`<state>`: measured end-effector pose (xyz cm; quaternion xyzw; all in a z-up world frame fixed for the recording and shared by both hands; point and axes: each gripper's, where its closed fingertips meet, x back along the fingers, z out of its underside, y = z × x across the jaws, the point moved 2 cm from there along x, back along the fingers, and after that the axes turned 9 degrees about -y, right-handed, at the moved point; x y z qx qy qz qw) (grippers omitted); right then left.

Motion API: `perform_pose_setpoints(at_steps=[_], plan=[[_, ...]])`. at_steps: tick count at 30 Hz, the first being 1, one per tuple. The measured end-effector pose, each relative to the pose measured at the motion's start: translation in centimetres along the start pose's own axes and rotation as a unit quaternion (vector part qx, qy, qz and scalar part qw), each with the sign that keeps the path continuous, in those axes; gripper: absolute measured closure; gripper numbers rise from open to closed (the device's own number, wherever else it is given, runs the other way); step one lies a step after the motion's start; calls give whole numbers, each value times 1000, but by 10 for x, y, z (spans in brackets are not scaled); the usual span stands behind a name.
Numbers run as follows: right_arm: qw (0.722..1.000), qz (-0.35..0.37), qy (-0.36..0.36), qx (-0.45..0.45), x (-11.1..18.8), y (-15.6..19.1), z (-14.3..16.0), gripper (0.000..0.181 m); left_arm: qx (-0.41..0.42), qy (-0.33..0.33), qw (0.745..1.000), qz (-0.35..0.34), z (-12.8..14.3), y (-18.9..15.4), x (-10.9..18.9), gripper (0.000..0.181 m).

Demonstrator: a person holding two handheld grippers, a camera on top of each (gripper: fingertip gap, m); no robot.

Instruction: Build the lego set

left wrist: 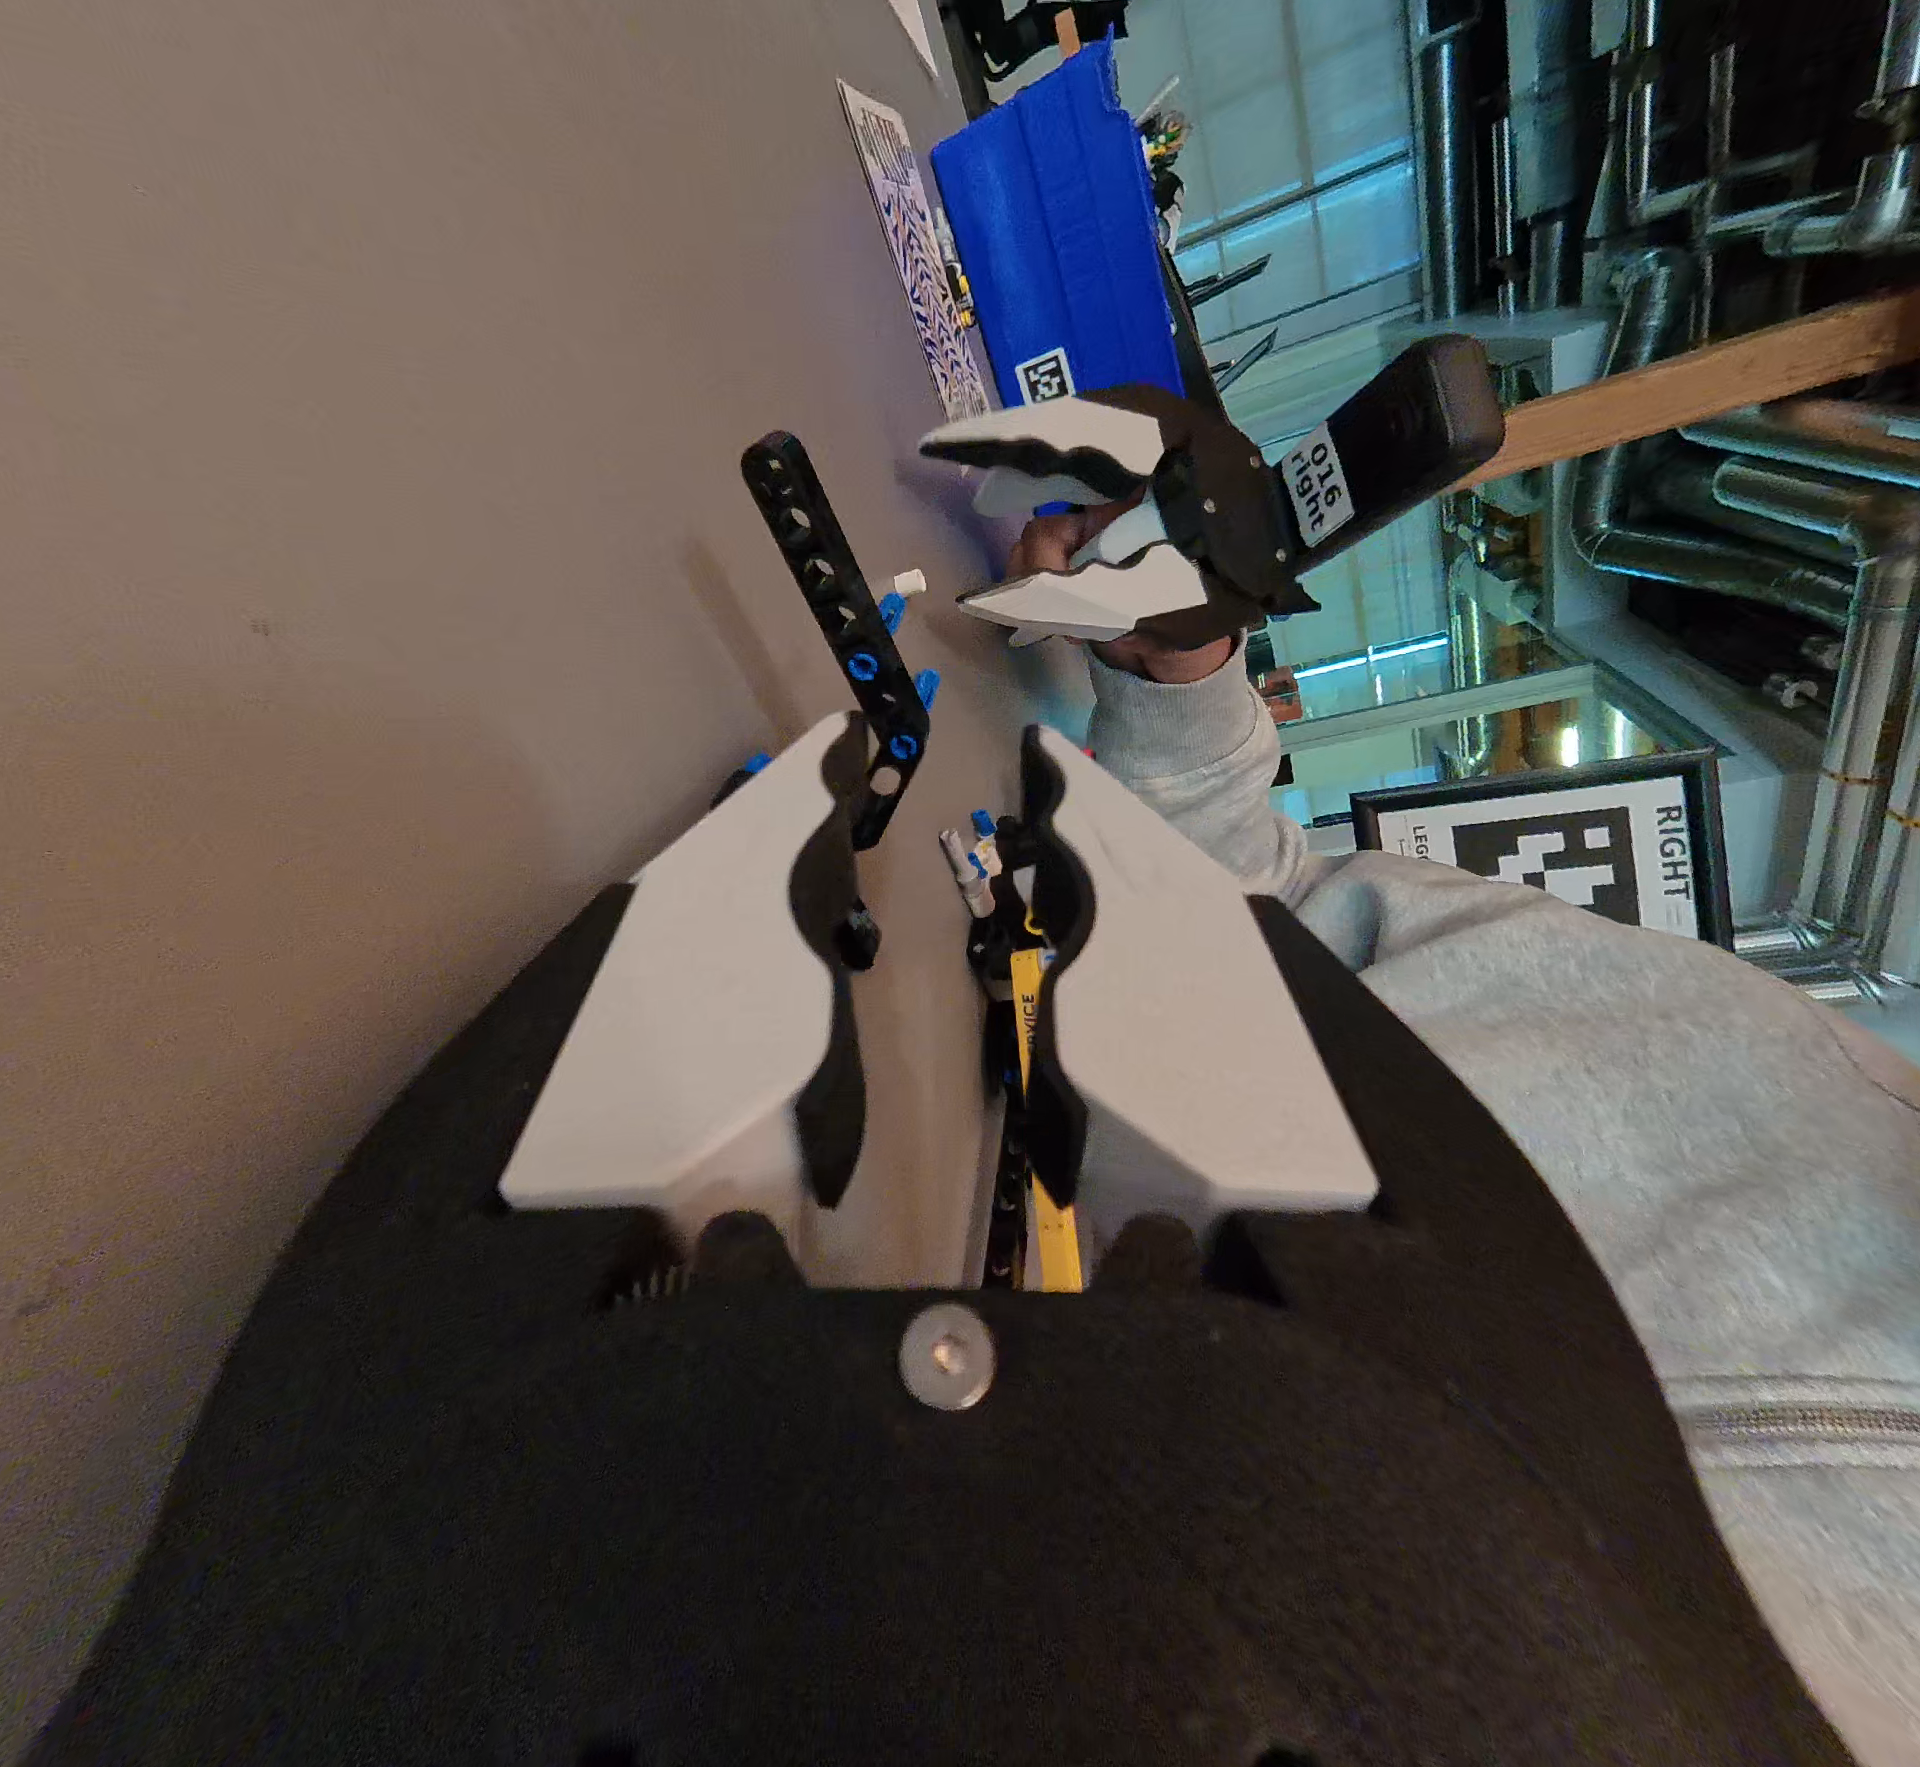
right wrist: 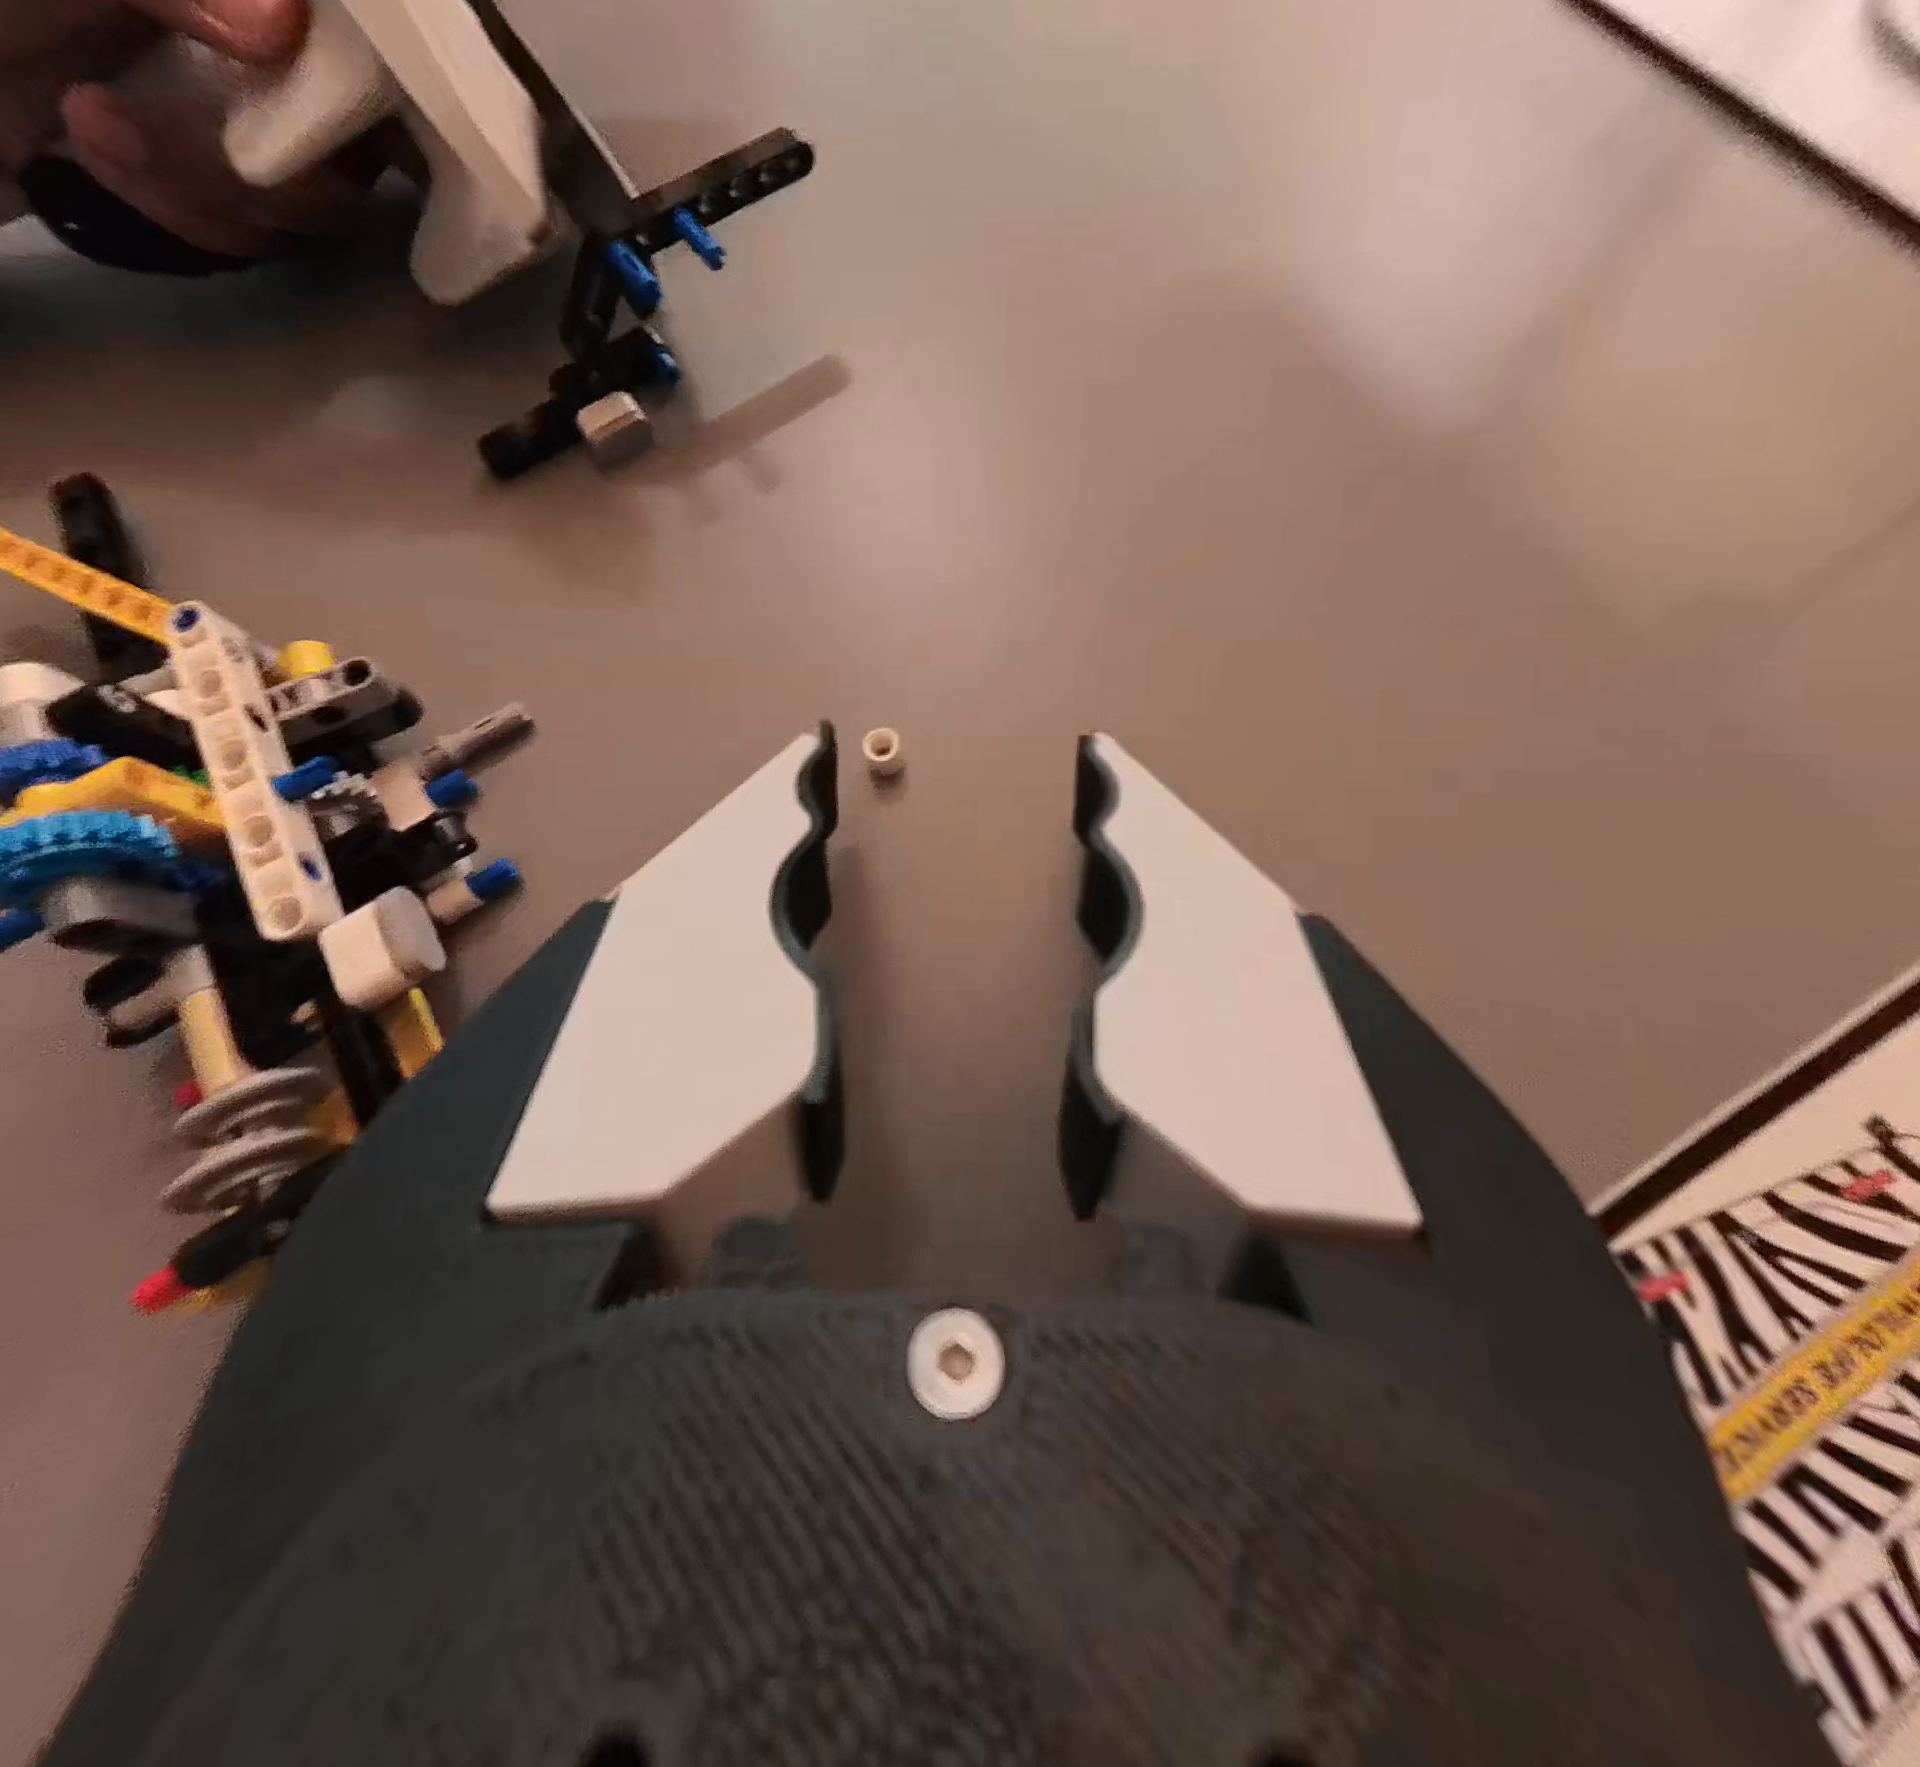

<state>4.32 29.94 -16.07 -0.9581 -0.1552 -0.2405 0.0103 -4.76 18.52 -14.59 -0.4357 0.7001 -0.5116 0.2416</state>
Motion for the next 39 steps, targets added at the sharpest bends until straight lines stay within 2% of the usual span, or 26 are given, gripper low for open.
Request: perform_pose_setpoints(at_steps=[3, 8, 12, 16, 18, 20, 25, 30, 34, 39], plan=[[1000, -19, 20, 3, -2, 3, 2, 147, -7, -5, 1000, 1, 0, 1, -1, 173], [998, -43, 46, 4, -5, 11, 2, 152, 8, -13, 1000, 24, -3, -1, 1, 174], [994, -35, 98, 22, -7, 12, 5, 160, 4, -14, 1000, 28, -4, -2, -1, 173], [986, -22, 148, 67, 3, 12, -12, 171, 11, -26, 999, 37, -6, -4, -4, 173], [977, -28, 176, 118, 9, 11, -23, 176, 8, -32, 999, 32, -7, -3, -6, 173], [961, -32, 215, 171, 11, 9, -26, 167, -3, -25, 999, 21, -5, -2, -9, 173], [917, -104, 317, 221, 0, 17, -10, 164, -17, -18, 1000, 10, -3, 0, -10, 173], [904, -132, 338, 226, -16, 20, -7, 171, -14, -17, 1000, 15, -3, -1, -9, 174], [888, -130, 371, 238, -18, 18, 2, 170, -14, -15, 1000, 16, -3, -1, -10, 174], [882, -125, 381, 247, -18, 15, 5, 175, -10, -17, 1000, 20, -5, -1, -10, 174]])
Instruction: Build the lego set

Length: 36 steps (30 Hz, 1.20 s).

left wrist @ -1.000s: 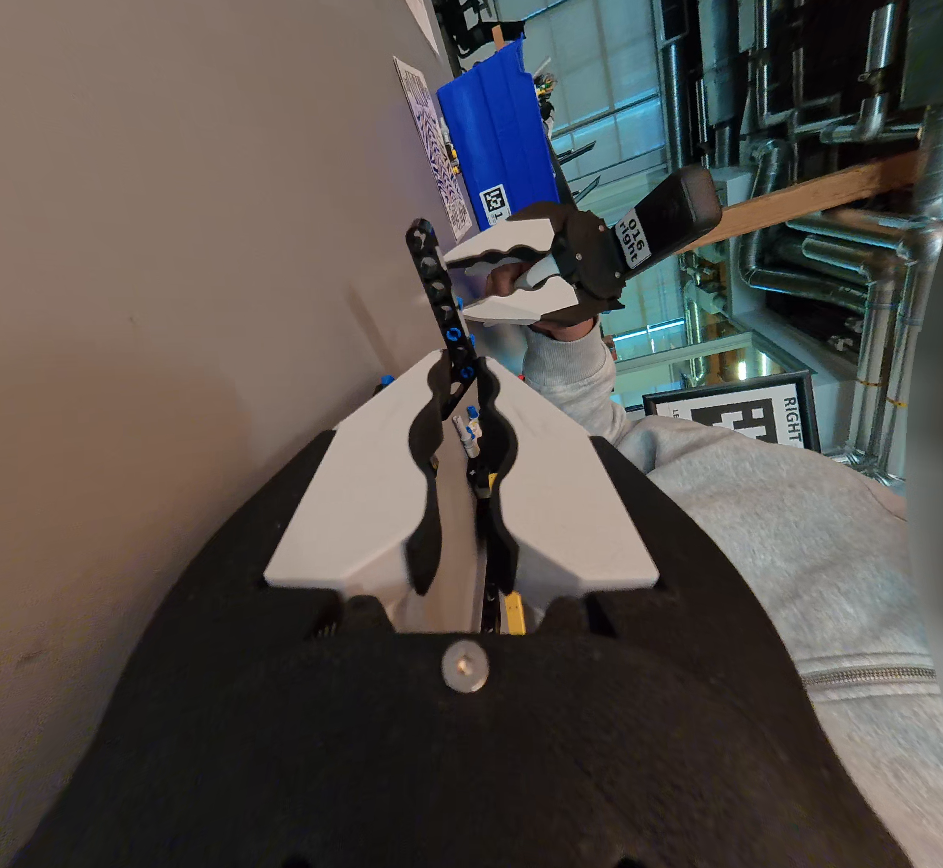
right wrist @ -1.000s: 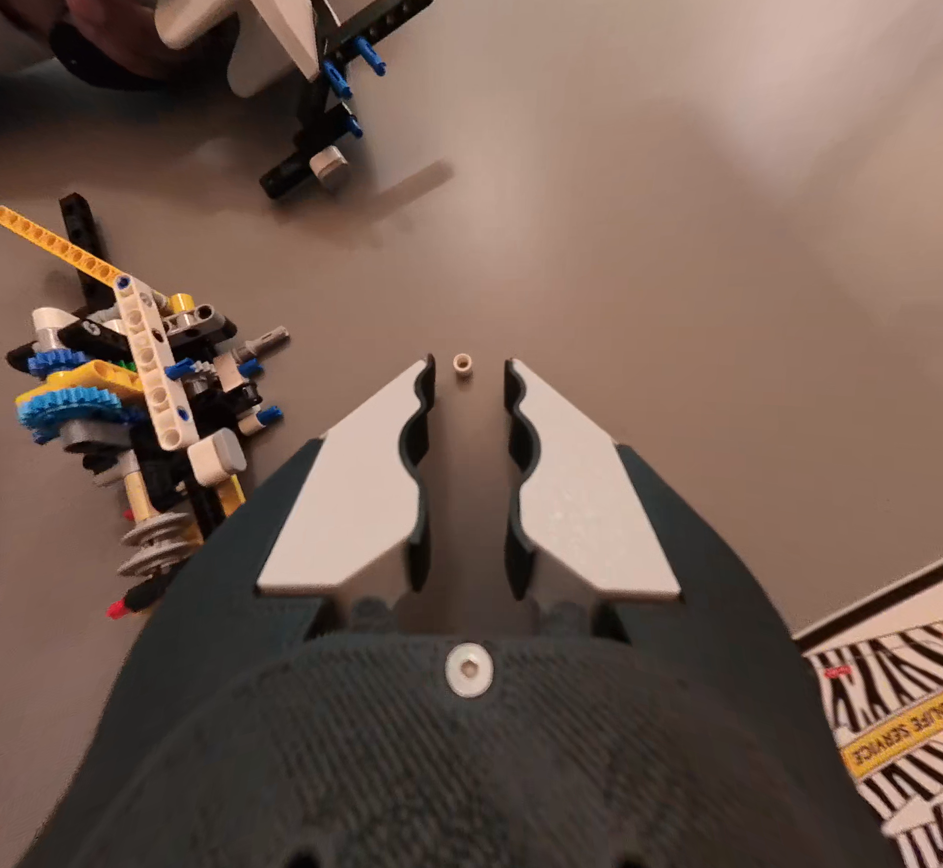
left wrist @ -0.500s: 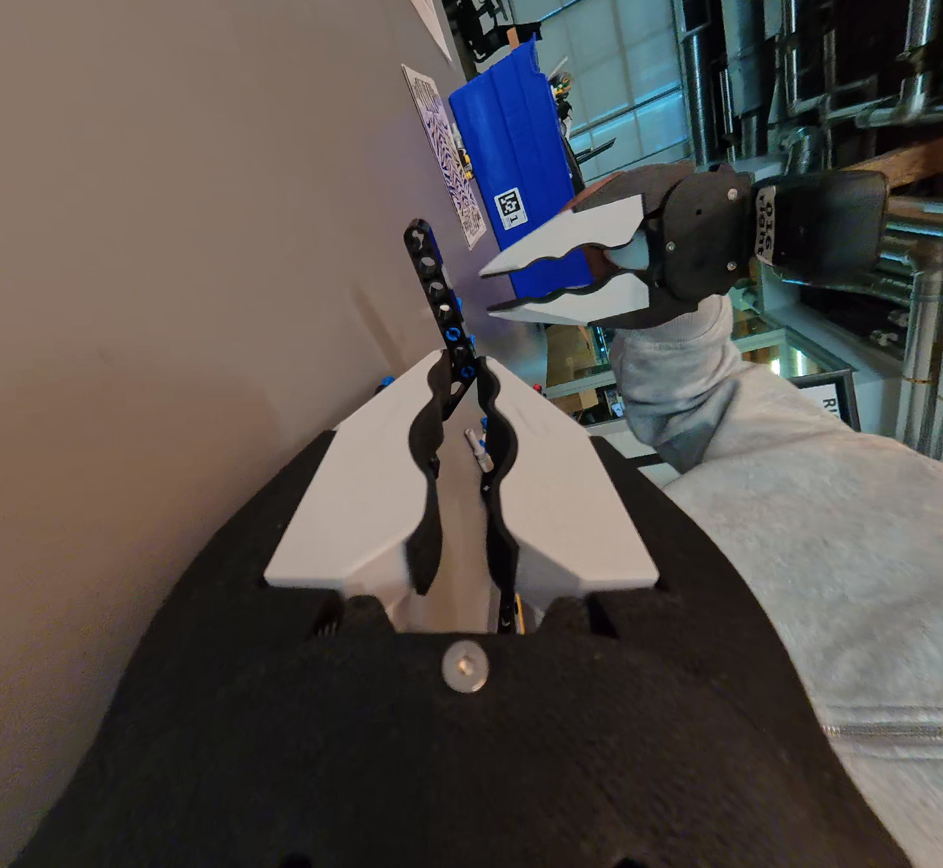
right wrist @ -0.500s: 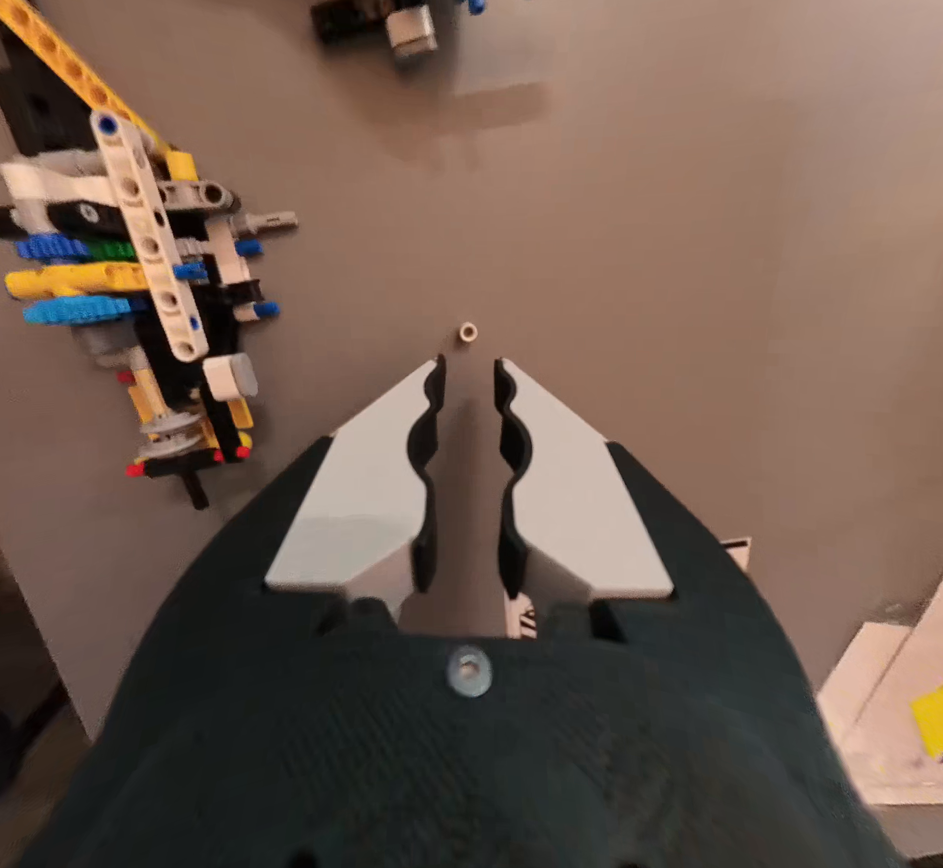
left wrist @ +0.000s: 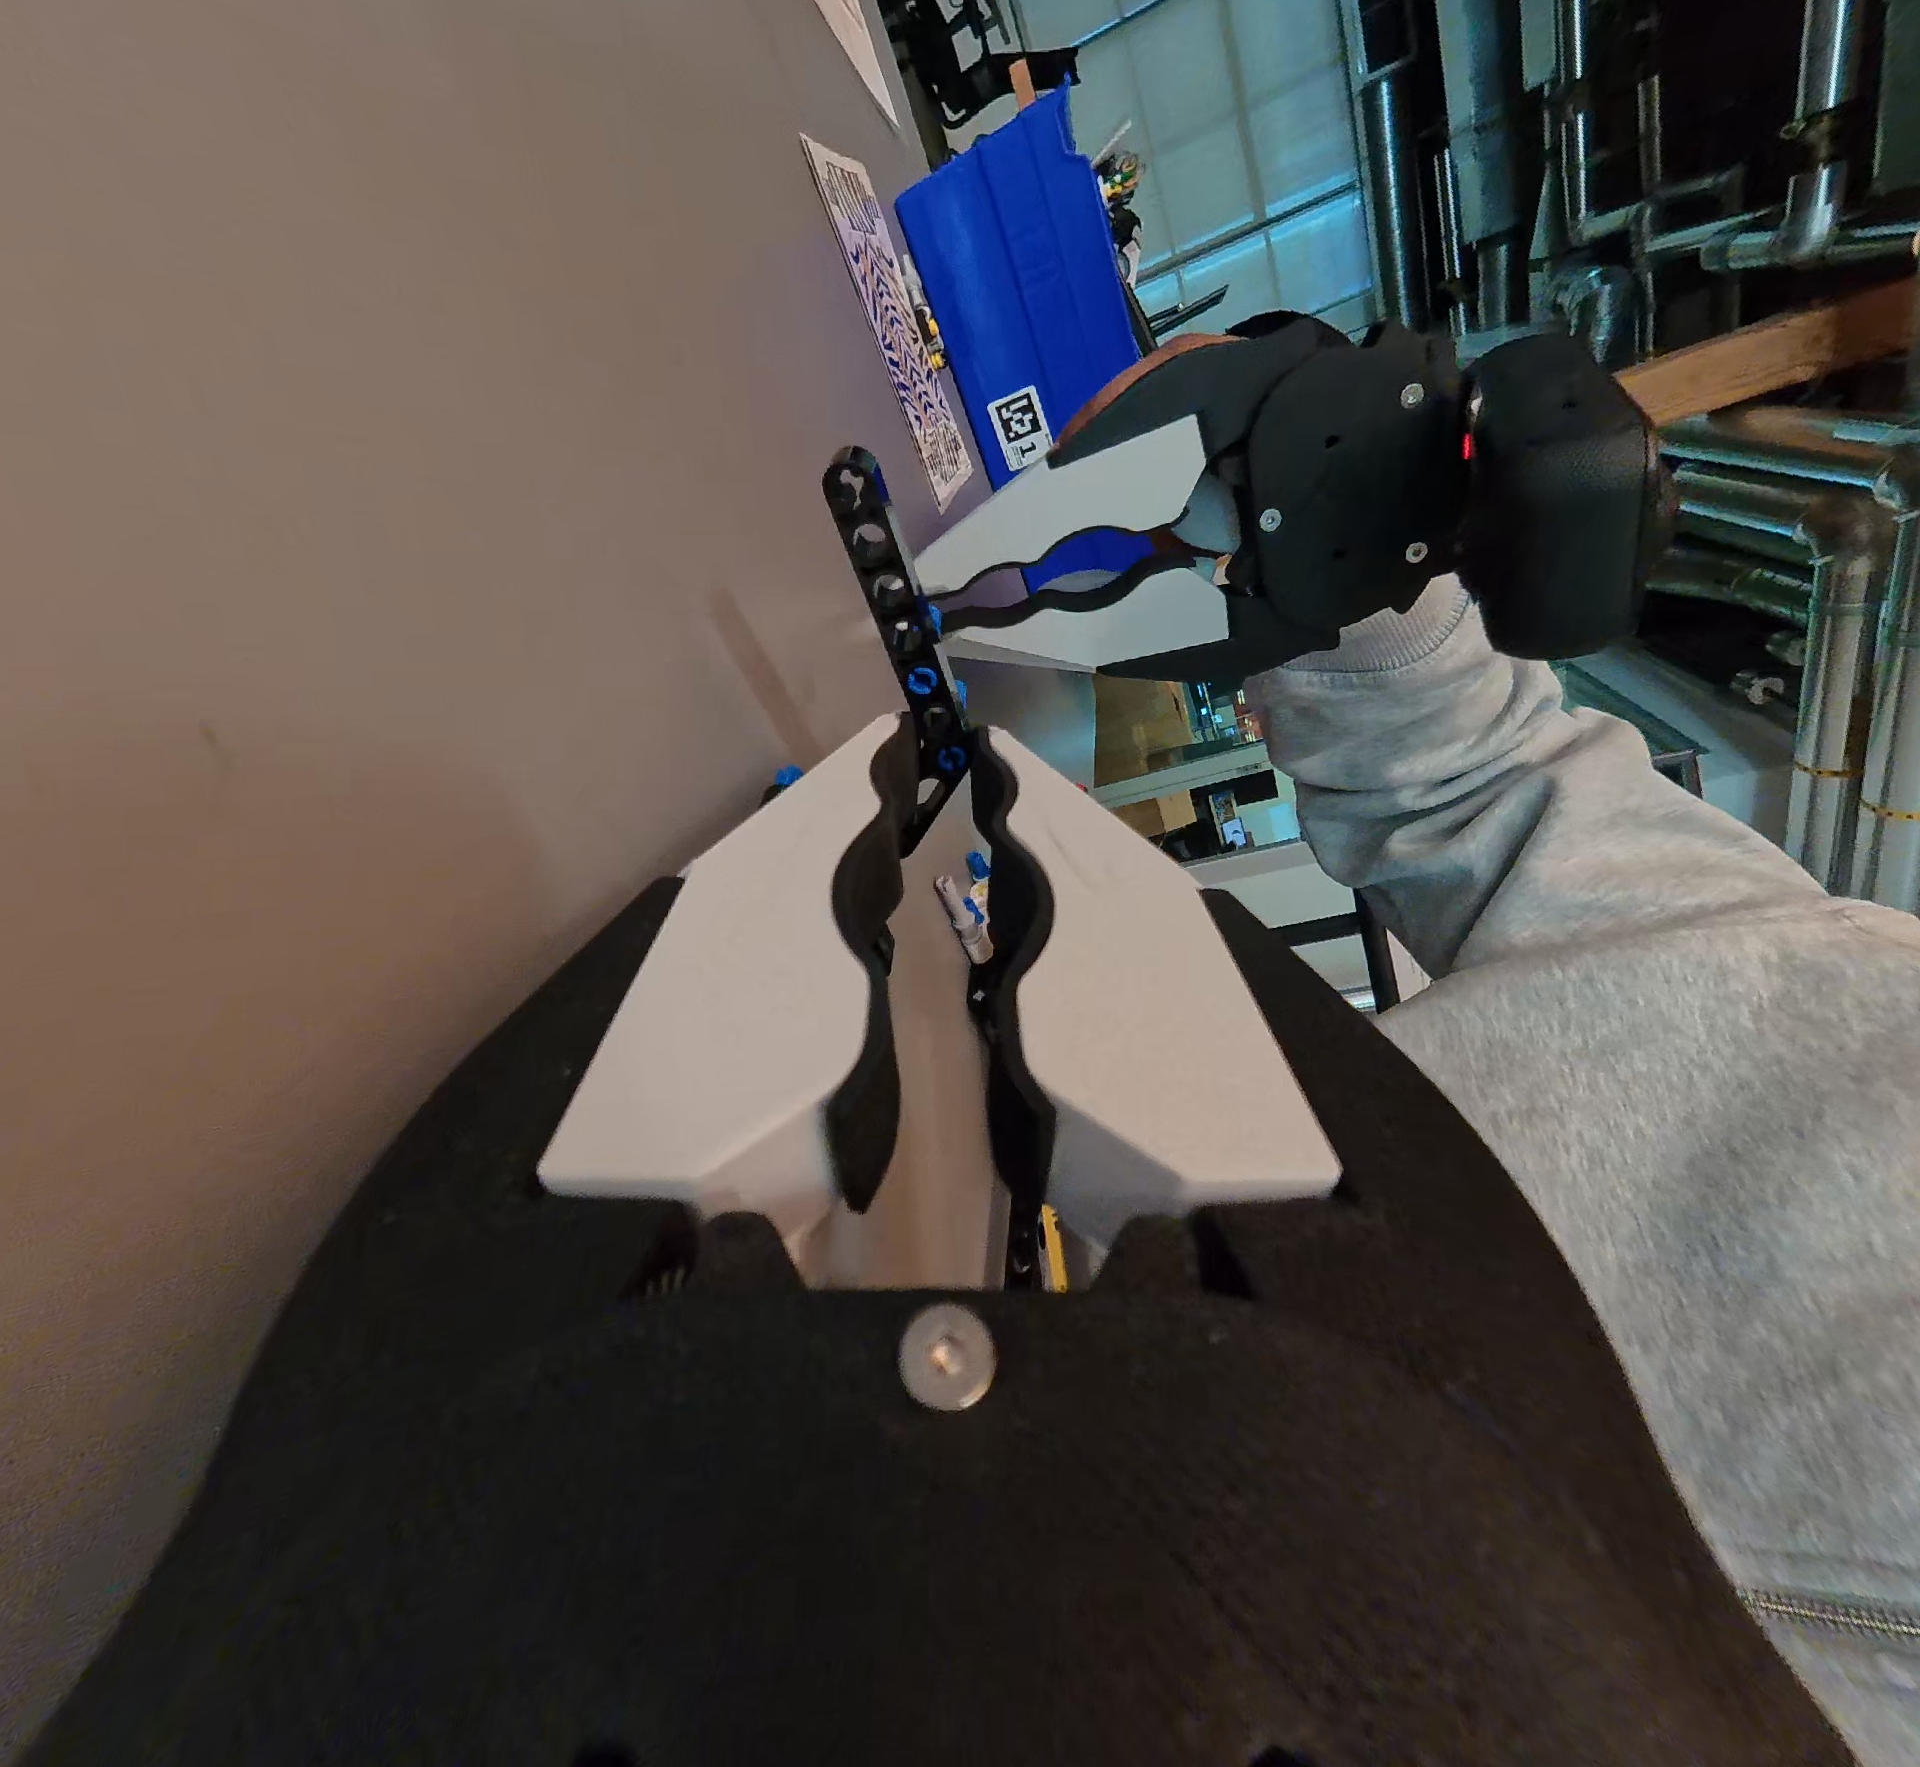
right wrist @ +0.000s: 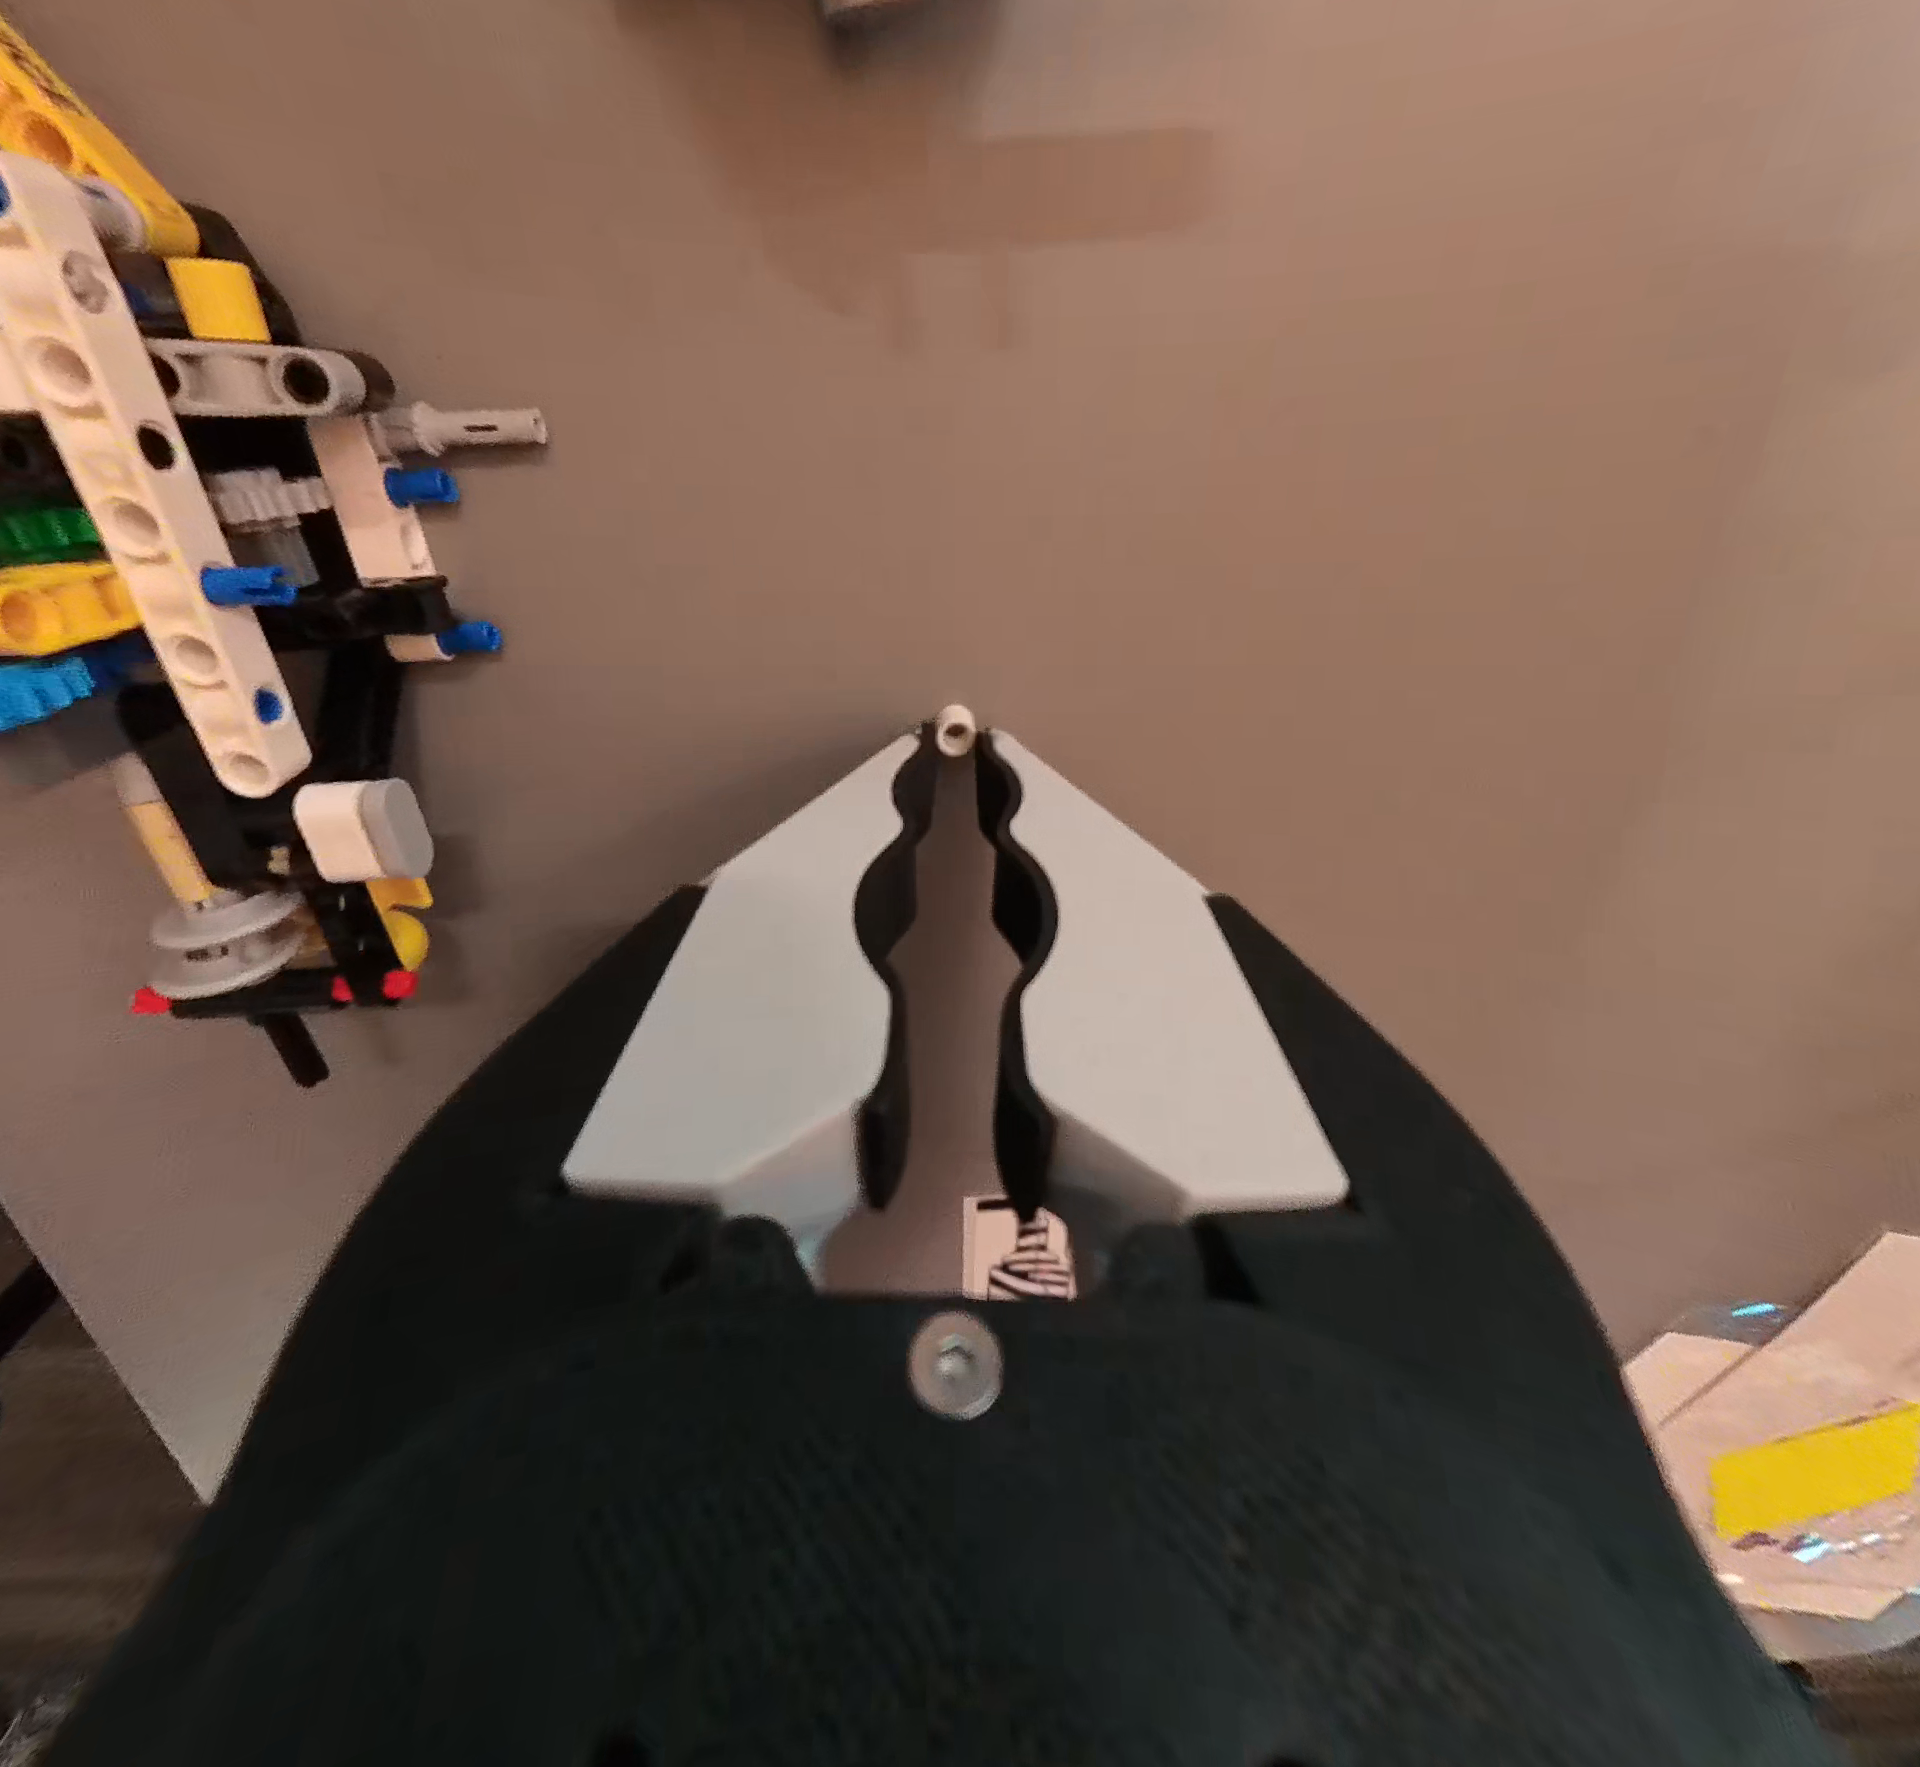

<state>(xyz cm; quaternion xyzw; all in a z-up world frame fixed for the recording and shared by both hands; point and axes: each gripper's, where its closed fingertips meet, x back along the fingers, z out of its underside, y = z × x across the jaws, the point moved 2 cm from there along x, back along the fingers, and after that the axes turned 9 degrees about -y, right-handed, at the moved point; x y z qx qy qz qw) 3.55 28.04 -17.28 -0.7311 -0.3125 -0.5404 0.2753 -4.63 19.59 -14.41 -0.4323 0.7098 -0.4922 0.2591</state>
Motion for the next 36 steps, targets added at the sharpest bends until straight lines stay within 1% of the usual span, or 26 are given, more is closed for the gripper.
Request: perform_pose_setpoints(at_steps=[3, 7, 12, 14, 19, 21, 23, 25, 26, 27, 29, 31, 33, 36], plan=[[1000, -2, -7, -3, 0, 0, -1, 175, 0, 1, 1000, -2, 0, 1, -1, 174], [1000, -1, -14, 0, -1, 1, -1, 168, 0, 1, 1000, -4, 0, 1, -1, 174], [1000, 0, -21, 4, -2, 1, -4, 171, 1, 1, 1000, -4, 0, 1, -1, 174], [1000, -3, -22, 3, -2, 1, -5, 175, 1, 1, 1000, -5, 0, 1, -1, 174], [1000, 3, -17, 5, -2, 0, -4, 176, 2, 2, 1000, -2, 0, 1, 0, 174], [1000, 6, -27, 2, -1, 1, -5, 176, 3, 2, 1000, 0, 0, 1, 0, 174], [997, 15, -70, -14, 3, 1, -14, 176, 6, 1, 1000, 4, -1, 0, 0, 174], [988, 29, -147, -40, 13, 1, -33, 176, 11, -1, 1000, 13, -1, -2, 1, 174], [979, 36, -194, -53, 21, 1, -45, 176, 15, -3, 1000, 21, -2, -3, 2, 174], [967, 41, -244, -67, 30, 3, -58, 176, 20, -7, 999, 32, -4, -5, 3, 174], [933, 47, -342, -99, 47, 5, -80, 176, 25, -16, 998, 63, -7, -12, 6, 174], [901, 33, -413, -125, 56, 9, -92, 176, 27, -27, 995, 92, -10, -19, 9, 174], [878, 24, -460, -130, 57, 11, -93, 176, 19, -27, 991, 127, -10, -28, 11, 175], [833, -10, -537, -133, 58, 14, -86, 176, -14, -7, 990, 143, -2, -35, 9, 175]])
